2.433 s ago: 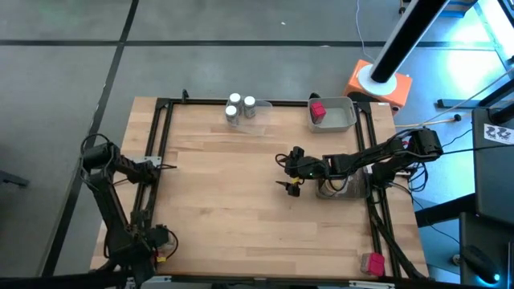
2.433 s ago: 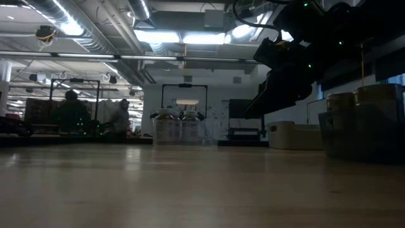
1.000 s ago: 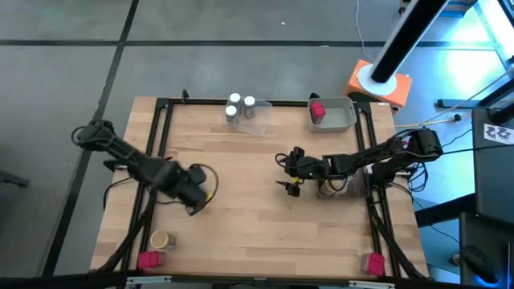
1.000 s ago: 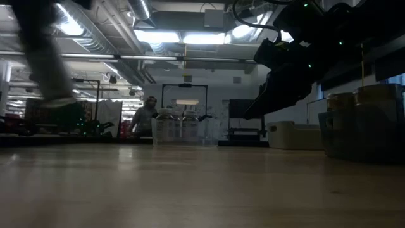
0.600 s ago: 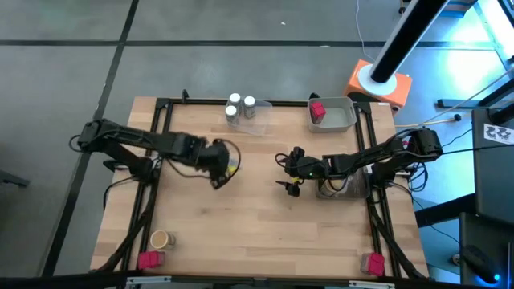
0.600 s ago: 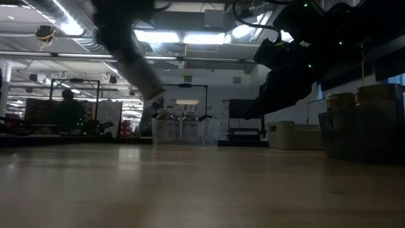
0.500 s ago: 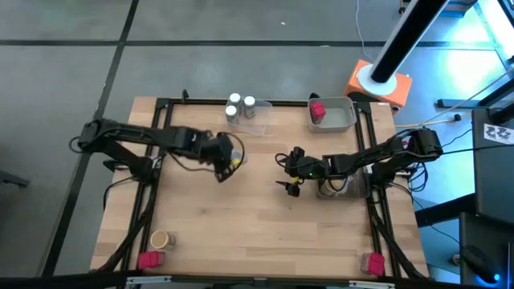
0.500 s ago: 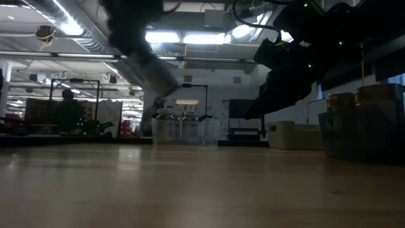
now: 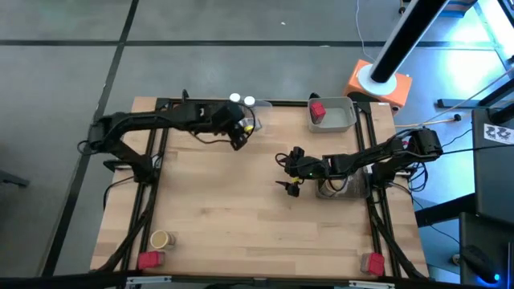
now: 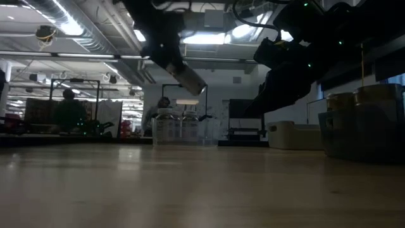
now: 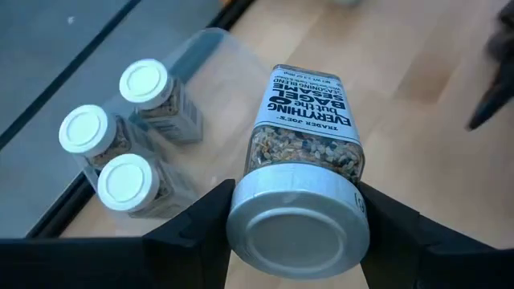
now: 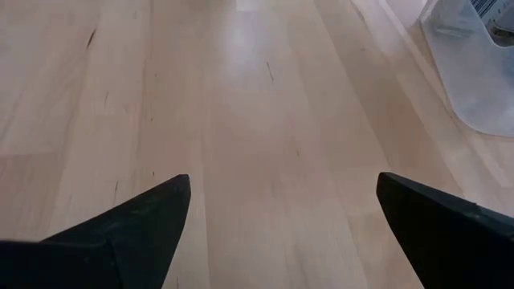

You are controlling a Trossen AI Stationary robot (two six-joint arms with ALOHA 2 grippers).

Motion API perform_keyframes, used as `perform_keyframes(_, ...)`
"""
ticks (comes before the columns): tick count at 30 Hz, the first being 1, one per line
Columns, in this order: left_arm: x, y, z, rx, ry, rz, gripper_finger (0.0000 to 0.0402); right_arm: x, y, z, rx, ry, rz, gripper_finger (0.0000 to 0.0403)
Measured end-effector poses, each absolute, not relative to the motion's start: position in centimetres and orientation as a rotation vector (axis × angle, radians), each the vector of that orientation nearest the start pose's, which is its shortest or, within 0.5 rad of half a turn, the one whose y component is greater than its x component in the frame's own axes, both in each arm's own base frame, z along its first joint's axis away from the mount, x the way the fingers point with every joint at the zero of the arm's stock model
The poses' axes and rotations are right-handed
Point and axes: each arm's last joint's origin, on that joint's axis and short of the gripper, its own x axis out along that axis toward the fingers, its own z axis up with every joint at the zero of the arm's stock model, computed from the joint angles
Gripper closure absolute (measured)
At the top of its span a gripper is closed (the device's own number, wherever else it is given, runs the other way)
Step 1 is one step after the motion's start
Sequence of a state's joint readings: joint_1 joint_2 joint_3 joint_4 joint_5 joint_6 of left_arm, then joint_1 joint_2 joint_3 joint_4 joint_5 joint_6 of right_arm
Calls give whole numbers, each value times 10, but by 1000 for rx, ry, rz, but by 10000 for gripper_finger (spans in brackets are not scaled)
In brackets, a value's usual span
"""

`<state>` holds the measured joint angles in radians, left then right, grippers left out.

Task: Sort spices by type
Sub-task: Put the white seasoning bottle into the transparent bin

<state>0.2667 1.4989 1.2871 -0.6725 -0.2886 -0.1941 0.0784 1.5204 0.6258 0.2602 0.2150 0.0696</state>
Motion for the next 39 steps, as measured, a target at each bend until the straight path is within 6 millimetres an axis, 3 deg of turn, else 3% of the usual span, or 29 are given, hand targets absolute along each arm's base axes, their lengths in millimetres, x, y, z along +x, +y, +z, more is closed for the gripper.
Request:
perform_keyframes(8,332,125,297,-162,1040,638,210,284,17,156,-43,628,-120,4)
perform_keyframes(13,345,152,296,-234,1071,744,210,282,17,155,-43,653,-112,4)
perform_keyframes(20,352,173,267,-300,1179,802,210,280,17,152,-48,685,-111,4)
perform_keyframes(35,359,184,225,-305,1337,795,199,281,17,153,-44,679,-111,4)
perform_keyframes(39,361,185,223,-297,1340,782,204,281,17,153,-41,680,-106,4)
